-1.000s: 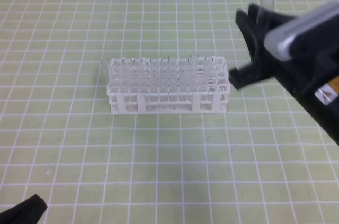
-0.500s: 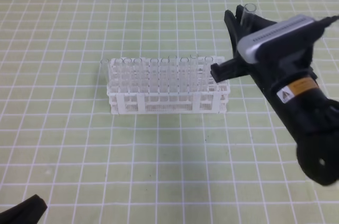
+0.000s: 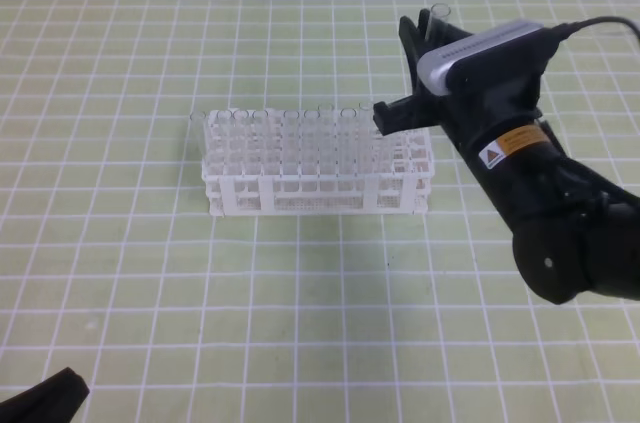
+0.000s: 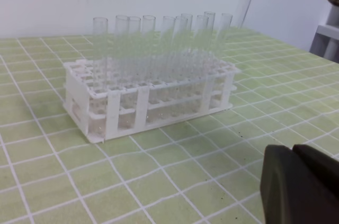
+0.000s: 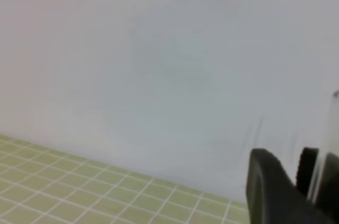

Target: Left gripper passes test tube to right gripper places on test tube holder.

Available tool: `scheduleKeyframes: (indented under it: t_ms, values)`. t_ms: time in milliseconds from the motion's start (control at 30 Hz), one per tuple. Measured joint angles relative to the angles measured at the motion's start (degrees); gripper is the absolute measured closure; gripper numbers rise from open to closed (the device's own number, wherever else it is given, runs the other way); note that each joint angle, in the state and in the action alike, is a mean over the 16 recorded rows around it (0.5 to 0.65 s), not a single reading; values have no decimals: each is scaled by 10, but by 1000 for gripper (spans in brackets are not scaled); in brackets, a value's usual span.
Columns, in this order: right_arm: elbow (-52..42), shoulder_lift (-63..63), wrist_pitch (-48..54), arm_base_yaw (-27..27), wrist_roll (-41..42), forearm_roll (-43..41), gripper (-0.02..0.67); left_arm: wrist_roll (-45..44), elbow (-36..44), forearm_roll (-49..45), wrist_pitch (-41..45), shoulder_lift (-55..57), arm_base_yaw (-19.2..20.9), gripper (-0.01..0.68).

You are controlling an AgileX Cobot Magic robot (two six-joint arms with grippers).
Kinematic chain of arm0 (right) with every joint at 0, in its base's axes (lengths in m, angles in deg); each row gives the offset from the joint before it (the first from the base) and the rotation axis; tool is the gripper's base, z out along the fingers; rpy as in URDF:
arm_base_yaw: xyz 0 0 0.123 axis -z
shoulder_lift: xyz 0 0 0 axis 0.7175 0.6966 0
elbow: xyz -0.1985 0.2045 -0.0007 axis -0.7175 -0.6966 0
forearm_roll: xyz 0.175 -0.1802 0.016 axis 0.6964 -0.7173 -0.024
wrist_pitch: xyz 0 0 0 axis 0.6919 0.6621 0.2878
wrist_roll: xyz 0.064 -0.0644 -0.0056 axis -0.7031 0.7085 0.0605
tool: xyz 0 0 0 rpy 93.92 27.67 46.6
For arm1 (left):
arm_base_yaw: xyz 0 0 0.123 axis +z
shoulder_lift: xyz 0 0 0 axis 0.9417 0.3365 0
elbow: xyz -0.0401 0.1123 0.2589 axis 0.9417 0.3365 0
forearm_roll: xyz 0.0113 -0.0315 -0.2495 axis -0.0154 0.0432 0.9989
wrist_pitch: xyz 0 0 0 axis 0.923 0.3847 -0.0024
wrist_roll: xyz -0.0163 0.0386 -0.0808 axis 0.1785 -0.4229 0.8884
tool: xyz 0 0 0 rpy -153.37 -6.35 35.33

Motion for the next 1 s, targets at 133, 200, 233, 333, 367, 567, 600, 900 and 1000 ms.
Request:
scheduleKeyframes:
  t_ms: [133,200,233,333,367,567,600,900,1000]
  values:
    - [6,21,-11,3,-9,-5,640,0,-1,0,1,1,0,673]
    - [7,31,-16,4,-13,-7,640,0,0,0,0,0,0,673]
    - [8,35,-19,5,-16,-8,640,0,0,0,0,0,0,673]
    - [9,46,-25,6,-24,-11,640,0,-1,0,1,0,0,673]
    - [9,50,-27,6,-26,-12,640,0,0,0,0,-1,0,673]
    - [9,66,-35,7,-38,-17,640,0,1,0,0,-2,0,673]
    - [9,69,-36,7,-40,-17,640,0,0,0,0,-1,0,673]
    - [9,83,-40,7,-52,-21,640,0,-3,0,2,3,0,673]
    - [9,84,-40,7,-55,-22,640,0,-4,1,3,4,0,673]
